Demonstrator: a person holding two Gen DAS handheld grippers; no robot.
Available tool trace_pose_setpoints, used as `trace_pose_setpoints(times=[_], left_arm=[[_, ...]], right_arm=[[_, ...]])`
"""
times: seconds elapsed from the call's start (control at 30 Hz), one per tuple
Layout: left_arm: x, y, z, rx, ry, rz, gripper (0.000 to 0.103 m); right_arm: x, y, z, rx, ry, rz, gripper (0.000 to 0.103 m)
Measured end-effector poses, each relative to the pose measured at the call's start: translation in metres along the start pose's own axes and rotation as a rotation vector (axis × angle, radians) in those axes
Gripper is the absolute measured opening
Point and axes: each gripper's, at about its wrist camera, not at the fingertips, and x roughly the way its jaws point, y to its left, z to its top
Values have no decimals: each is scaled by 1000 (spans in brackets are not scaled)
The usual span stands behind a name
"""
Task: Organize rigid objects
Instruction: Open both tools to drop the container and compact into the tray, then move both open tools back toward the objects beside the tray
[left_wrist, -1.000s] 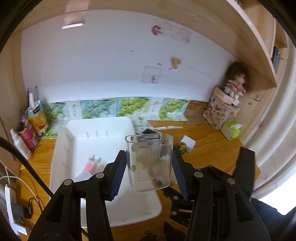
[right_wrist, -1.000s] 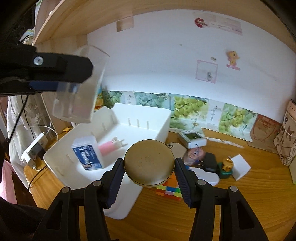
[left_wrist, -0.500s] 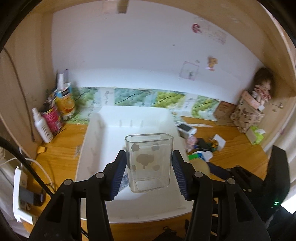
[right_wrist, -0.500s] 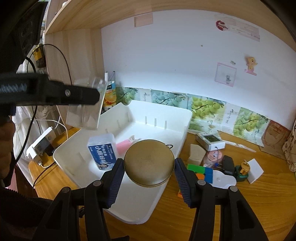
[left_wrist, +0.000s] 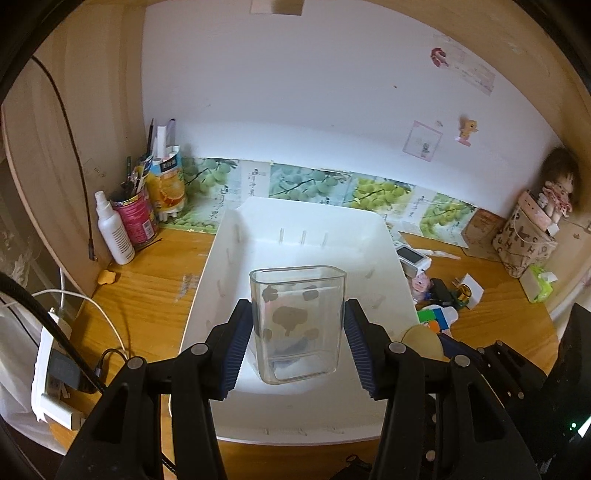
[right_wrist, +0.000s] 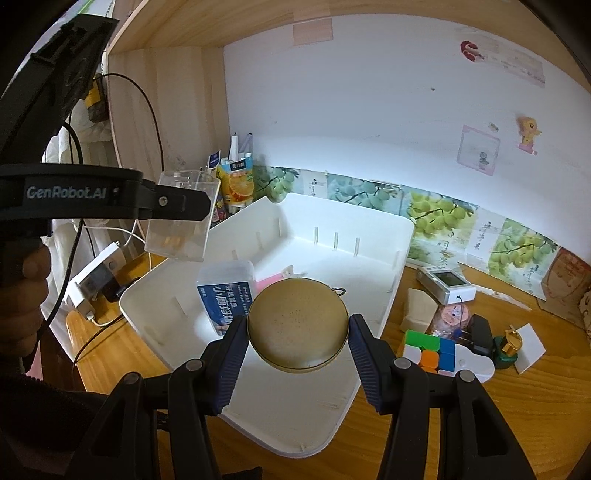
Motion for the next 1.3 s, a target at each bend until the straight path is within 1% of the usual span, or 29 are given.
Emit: trace_pose_setpoints(times=[0.03, 0.1, 0.13, 0.17, 0.23, 0.37, 0.5, 0.73, 1.07, 1.3], left_arm=[[0, 0, 0, -5, -1, 0, 55], [0, 0, 0, -13, -3, 4, 55], [0, -1, 0, -16, -3, 7, 55], [0, -1, -1, -19, -3, 8, 56], [-1, -3, -2, -24, -4, 11, 72], [-7, -10, -3, -23, -26, 20, 78], [-11, -19, -4, -19, -38, 23, 79], [-17, -41, -5, -17, -57, 21, 79], [-31, -86, -1, -30, -109, 26, 79], [-32, -113, -2, -56, -105, 14, 79]], right_arm=[[0, -1, 1, -2, 1, 3, 58], [-1, -1, 1, -7, -2, 3, 76], [-2, 0, 1, -12, -5, 0, 77], [-4, 0, 0, -16, -10, -2, 77], [-5, 0, 0, -18, -9, -1, 77], [-9, -3, -1, -21, -12, -1, 77], [-13, -8, -3, -18, -15, -2, 80], [-23, -18, -9, -19, -16, 0, 80], [-47, -56, -12, -35, -10, -10, 80], [-63, -80, -15, -64, 5, -20, 80]])
